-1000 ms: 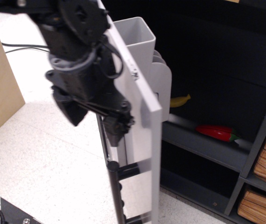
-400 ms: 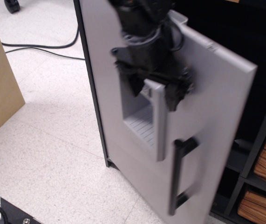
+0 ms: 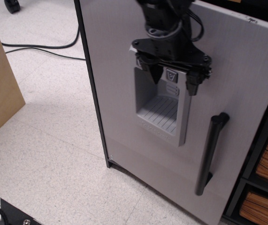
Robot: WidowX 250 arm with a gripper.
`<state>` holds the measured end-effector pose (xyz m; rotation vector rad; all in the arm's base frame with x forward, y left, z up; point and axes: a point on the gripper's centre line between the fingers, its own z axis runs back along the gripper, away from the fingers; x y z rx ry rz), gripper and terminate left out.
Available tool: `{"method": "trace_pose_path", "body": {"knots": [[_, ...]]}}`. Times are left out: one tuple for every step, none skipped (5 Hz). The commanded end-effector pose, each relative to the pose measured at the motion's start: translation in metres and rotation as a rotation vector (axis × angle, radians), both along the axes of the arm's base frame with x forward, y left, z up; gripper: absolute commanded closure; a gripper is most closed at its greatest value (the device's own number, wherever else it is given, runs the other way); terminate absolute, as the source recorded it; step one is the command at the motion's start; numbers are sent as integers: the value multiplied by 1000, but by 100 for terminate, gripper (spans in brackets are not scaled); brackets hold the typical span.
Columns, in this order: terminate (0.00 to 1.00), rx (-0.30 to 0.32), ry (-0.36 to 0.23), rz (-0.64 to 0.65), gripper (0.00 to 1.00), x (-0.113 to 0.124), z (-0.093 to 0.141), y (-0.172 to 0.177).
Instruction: Close fridge
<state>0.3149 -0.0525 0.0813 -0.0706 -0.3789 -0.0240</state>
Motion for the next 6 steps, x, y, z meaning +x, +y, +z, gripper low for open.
{"method": "trace_pose_path", "body": {"knots": [[0, 37, -168, 8, 0, 30, 8, -5], [0, 68, -202, 23, 0, 40, 4, -3], [0, 78, -227, 25, 0, 44, 6, -1], [0, 79, -233, 30, 0, 44, 8, 1], [0, 30, -164, 50, 0, 28, 16, 10], [0, 4, -108, 81, 0, 2, 24, 18]]}}
